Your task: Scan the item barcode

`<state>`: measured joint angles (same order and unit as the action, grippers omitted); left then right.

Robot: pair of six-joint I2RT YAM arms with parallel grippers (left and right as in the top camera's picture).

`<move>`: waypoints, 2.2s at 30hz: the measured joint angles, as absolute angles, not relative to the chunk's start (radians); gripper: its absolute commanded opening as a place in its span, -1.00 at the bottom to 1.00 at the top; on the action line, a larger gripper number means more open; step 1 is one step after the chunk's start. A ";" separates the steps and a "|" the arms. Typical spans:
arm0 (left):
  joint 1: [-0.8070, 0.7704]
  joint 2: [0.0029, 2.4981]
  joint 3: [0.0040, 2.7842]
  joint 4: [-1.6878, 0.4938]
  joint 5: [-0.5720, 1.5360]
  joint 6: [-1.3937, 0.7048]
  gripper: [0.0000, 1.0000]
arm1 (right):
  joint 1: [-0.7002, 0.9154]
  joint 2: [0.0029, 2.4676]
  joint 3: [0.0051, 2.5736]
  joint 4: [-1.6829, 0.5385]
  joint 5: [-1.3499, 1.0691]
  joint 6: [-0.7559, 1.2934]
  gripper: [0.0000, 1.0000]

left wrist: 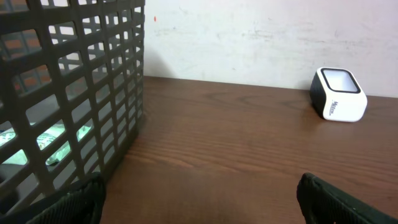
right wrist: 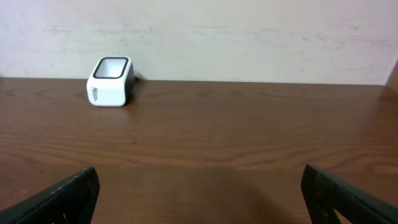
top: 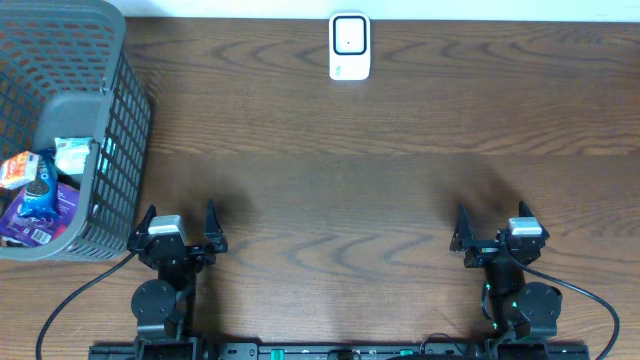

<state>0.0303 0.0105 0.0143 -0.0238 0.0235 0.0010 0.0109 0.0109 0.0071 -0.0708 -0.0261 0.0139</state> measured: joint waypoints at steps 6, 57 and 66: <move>0.030 0.010 0.014 -0.024 0.023 0.001 0.96 | 0.011 0.011 0.007 -0.071 -0.026 0.014 0.99; 0.104 1.146 1.494 -0.762 0.482 -0.214 0.96 | 0.011 0.012 0.007 -0.070 -0.026 0.014 0.99; 0.289 1.482 1.972 -0.948 0.140 -0.104 0.96 | 0.011 0.012 0.007 -0.071 -0.026 0.014 0.98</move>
